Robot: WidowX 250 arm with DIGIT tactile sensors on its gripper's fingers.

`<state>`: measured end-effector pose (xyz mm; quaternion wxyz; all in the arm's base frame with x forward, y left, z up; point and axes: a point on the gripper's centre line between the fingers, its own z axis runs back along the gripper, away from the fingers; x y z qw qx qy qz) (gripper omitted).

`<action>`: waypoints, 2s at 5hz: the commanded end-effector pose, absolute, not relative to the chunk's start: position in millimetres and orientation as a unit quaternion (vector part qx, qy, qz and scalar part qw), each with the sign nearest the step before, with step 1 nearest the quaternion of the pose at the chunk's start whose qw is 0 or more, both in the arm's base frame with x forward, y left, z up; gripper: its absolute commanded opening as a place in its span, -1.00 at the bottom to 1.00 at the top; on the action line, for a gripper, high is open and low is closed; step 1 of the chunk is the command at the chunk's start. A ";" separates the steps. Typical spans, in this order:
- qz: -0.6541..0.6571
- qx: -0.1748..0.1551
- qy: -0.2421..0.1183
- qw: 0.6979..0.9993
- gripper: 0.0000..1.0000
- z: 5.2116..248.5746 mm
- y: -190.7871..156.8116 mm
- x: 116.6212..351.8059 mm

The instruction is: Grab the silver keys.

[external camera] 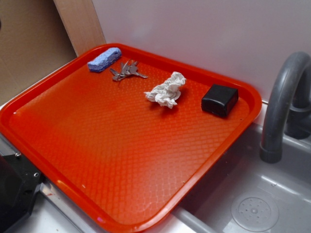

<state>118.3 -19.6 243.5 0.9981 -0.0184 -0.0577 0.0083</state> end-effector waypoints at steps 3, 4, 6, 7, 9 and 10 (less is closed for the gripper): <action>0.041 0.010 -0.117 0.992 1.00 173.2 -4.5 219.8; -0.009 0.037 -0.113 0.993 1.00 150.4 -11.8 264.5; 0.041 0.116 -0.120 0.985 1.00 133.0 28.9 302.3; 0.050 0.128 -0.118 0.983 1.00 114.0 39.5 305.0; 0.085 0.134 -0.079 0.984 1.00 75.6 62.5 325.6; 0.099 0.148 -0.063 0.982 1.00 56.0 70.6 331.4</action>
